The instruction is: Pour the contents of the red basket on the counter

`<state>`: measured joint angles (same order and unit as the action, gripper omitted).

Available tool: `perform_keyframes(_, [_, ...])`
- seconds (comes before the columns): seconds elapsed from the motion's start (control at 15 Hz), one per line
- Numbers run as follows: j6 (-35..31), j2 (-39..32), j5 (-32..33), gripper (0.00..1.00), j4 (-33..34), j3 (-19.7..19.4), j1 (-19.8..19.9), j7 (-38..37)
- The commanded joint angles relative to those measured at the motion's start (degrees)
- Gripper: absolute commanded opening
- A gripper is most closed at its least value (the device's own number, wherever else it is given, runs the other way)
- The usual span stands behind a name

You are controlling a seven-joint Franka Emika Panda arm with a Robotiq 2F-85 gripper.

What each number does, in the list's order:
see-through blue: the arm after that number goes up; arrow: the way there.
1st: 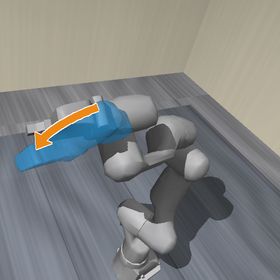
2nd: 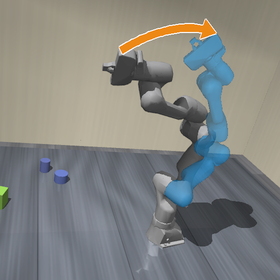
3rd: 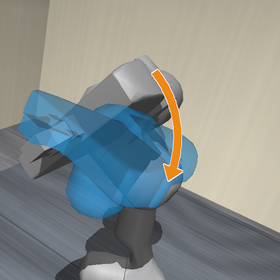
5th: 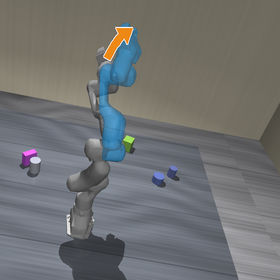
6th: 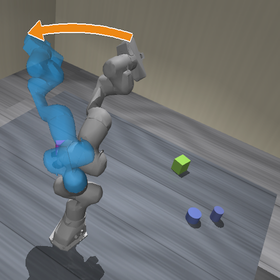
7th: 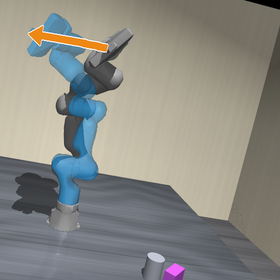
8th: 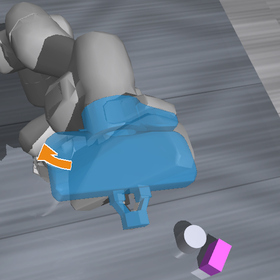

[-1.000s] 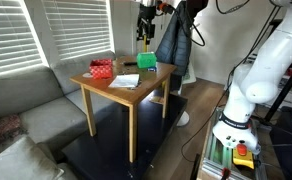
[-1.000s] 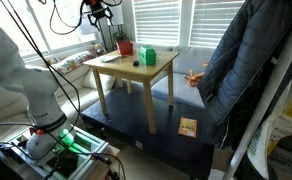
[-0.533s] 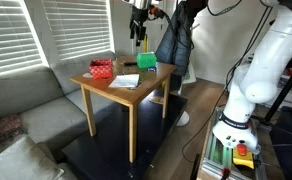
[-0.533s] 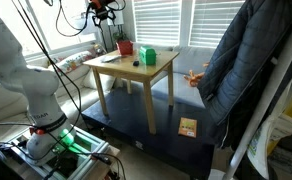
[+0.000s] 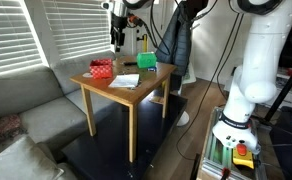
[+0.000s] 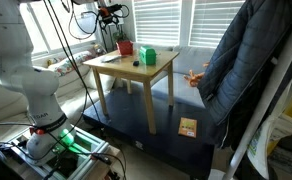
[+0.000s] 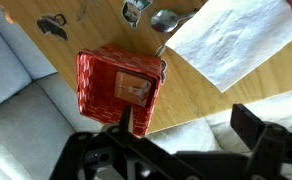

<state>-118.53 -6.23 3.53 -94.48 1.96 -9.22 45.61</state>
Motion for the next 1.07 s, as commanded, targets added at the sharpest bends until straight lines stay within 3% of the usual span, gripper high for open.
perform_keyframes(0.0, [0.06, -8.49, -1.03, 1.00, 9.74, 2.74, 1.31, -0.74])
perform_keyframes(0.8, [3.16, -23.96, -1.01, 0.99, 25.17, 5.77, 2.05, -3.94])
perform_keyframes(1.0, [5.97, -26.13, -0.22, 0.87, 27.25, 5.69, 1.85, -4.37])
